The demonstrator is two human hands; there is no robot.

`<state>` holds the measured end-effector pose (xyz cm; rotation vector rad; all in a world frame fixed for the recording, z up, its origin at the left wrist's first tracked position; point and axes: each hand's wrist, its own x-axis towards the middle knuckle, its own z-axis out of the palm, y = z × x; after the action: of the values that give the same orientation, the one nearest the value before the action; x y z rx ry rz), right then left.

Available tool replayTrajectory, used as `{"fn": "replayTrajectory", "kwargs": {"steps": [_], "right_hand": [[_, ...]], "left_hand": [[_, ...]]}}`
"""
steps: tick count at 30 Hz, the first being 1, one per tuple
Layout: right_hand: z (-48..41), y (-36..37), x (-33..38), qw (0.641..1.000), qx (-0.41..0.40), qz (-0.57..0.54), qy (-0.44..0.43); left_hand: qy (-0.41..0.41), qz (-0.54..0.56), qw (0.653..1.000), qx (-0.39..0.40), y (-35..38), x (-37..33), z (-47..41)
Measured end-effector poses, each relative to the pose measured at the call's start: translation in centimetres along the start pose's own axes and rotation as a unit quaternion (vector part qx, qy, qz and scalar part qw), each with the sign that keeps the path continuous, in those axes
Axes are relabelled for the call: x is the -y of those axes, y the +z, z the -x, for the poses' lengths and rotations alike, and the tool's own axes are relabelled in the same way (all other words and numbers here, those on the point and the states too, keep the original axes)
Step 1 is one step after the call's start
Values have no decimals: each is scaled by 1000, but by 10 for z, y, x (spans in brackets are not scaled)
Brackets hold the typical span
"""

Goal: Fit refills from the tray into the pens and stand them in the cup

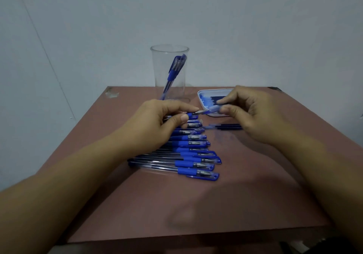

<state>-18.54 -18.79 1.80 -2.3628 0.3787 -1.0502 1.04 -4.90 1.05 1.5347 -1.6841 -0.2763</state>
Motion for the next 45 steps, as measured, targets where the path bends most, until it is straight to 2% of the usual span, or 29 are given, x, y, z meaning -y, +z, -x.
{"fn": "replayTrajectory", "kwargs": {"steps": [3,6,9,13,17,19,23,25,35,45], "right_hand": [[2,-13,-3,999,17,-26,37],[5,-19,-4,993,88,10,77],[7,-22,-5,979,165,59,101],[10,-25,-4,958,242,68,138],[10,-27,-1,944,287,91,136],[10,-25,-1,953,265,97,114],[10,-7,0,990,119,65,46],[8,4,1,995,82,56,9],[6,20,-1,996,39,73,-32],[7,21,3,994,25,84,-70]], "left_hand": [[7,-7,1000,-30,-6,2,0],[12,-29,998,-49,-8,4,-2],[6,-51,998,-36,-10,7,-2],[30,-78,996,-16,-11,8,-1],[42,-88,995,-14,-11,7,-2],[42,-95,994,-15,-10,7,-3],[63,-97,993,-14,-8,6,-3],[75,-94,993,-19,-7,6,-3],[100,-92,990,-41,-2,8,-3],[62,-43,996,-39,0,6,-2]]}}
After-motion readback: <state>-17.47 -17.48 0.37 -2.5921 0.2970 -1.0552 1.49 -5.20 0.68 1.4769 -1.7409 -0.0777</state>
